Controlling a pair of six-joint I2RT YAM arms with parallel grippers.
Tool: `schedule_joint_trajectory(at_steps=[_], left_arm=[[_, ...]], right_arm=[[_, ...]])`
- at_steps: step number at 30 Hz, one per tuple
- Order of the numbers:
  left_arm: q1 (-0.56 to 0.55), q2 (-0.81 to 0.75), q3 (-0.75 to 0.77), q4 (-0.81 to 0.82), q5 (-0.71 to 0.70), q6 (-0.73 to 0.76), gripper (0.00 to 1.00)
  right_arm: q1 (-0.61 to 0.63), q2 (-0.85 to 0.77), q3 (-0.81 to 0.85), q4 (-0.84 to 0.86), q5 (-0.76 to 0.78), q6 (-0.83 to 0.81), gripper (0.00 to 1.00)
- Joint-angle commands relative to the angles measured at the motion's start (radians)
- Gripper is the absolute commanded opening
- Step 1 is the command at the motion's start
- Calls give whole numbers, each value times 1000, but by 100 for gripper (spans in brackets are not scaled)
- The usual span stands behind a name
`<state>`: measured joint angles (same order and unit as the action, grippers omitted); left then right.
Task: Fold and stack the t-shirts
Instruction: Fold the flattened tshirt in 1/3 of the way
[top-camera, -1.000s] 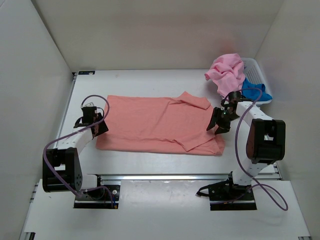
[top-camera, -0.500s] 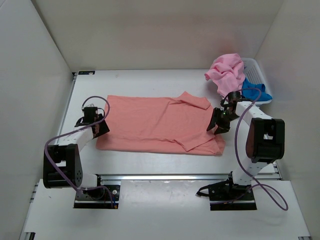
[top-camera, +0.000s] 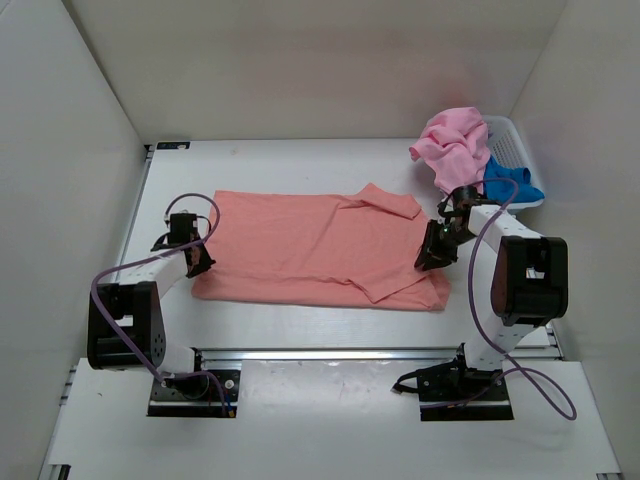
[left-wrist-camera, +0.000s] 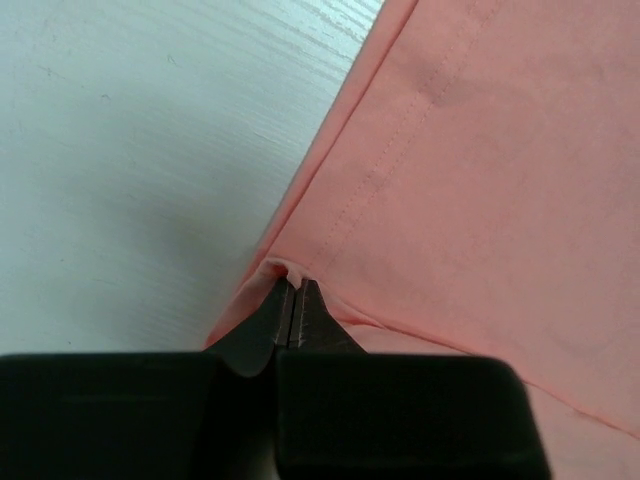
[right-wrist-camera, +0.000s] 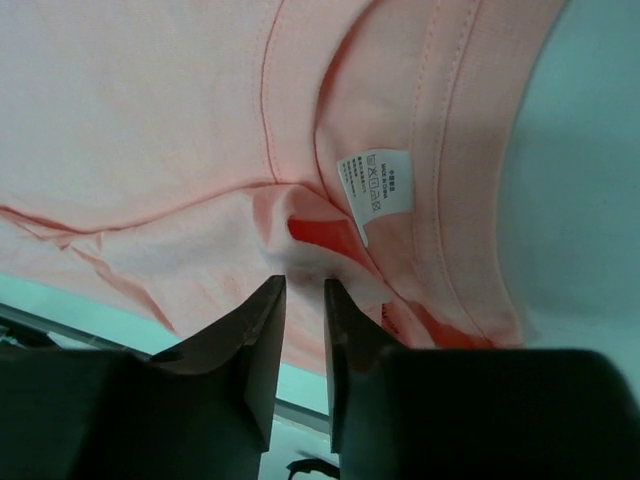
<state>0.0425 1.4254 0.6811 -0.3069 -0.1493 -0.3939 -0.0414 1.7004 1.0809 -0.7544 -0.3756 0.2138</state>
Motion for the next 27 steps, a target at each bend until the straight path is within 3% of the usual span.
schedule_joint_trajectory(at_steps=[1, 4, 12, 14, 16, 19, 27], left_arm=[[7, -26, 29, -8, 1, -2, 0], [4, -31, 46, -6, 4, -5, 0], [13, -45, 57, -6, 8, -8, 0], [11, -43, 54, -4, 17, -13, 0], [10, -43, 52, 0, 25, -10, 0], [11, -42, 51, 2, 25, -10, 0], [13, -48, 29, 6, 39, -11, 0]], right_arm=[[-5, -19, -7, 24, -17, 1, 18], [-8, -21, 8, 10, -19, -4, 1], [-18, -35, 23, 7, -16, 1, 0], [-23, -34, 34, 4, 0, -1, 7], [-26, -39, 30, 7, 6, -4, 24], [-26, -31, 16, 21, 20, -5, 35], [-15, -10, 2, 40, 52, -17, 37]])
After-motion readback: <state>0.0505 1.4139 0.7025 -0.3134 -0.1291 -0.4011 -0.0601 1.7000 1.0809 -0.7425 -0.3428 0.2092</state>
